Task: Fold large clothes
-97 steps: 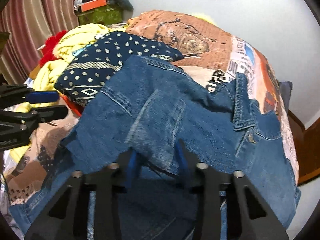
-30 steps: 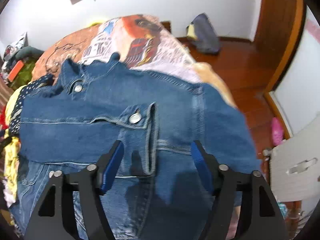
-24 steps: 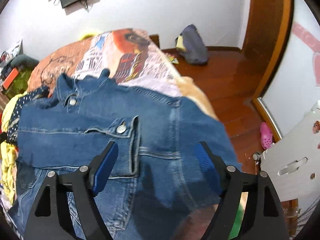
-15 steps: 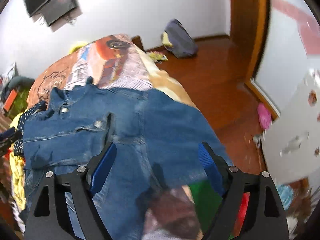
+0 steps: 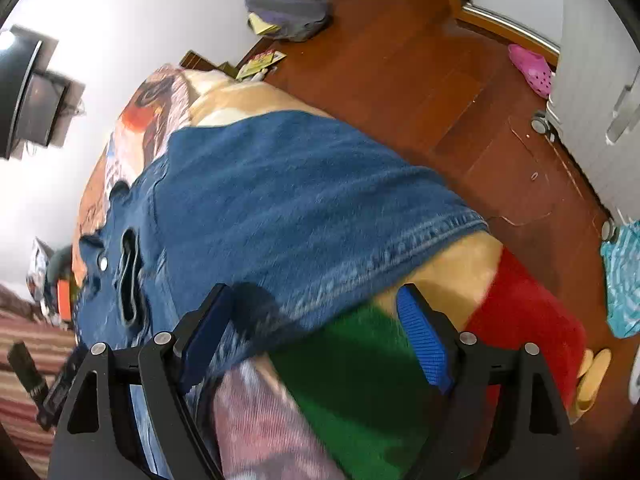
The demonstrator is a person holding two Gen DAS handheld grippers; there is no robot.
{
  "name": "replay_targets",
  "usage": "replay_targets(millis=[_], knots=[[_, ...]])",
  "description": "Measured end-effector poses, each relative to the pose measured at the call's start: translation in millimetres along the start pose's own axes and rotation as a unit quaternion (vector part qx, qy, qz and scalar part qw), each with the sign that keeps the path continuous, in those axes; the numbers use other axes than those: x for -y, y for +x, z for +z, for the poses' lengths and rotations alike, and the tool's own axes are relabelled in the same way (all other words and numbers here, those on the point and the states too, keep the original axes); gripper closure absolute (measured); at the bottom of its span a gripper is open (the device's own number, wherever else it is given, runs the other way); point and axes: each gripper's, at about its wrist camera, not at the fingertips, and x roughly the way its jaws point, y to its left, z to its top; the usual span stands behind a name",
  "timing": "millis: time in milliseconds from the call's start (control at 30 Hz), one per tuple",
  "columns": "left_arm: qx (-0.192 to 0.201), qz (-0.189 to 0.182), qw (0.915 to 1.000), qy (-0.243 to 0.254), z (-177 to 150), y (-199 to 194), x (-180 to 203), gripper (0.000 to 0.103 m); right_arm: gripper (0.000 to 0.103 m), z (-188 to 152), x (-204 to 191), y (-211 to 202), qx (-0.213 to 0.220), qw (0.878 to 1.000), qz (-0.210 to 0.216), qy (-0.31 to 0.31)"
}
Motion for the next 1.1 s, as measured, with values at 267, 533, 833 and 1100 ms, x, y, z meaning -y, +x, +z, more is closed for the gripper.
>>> replay_targets(millis=[267,533,833,1100], knots=[[-0.006,0.016,0.9994,-0.029,-5.3,1.3,-18.8,0.014,0.050,15.3,-6.9,8.3,0.050,0.998,-0.043,0.002],[0.017,0.029,0.9993,-0.015,-11.2,-19.4,-19.3,0.014,0.086,19.8,-22.1,-14.0,0.083,0.992,-0.087,-0.033],[0.047,0.029,0.9984,-0.011,-17.7,-49.2,-25.3,0.014,0.092,21.2,-89.4,-69.5,0.152,0.981,-0.044,-0.107],[0.067,0.037,0.9970,-0.012,-28.4,-70.3,-37.0,0.014,0.094,-21.1,-213.6,-86.2,0.159,0.955,0.040,-0.249]])
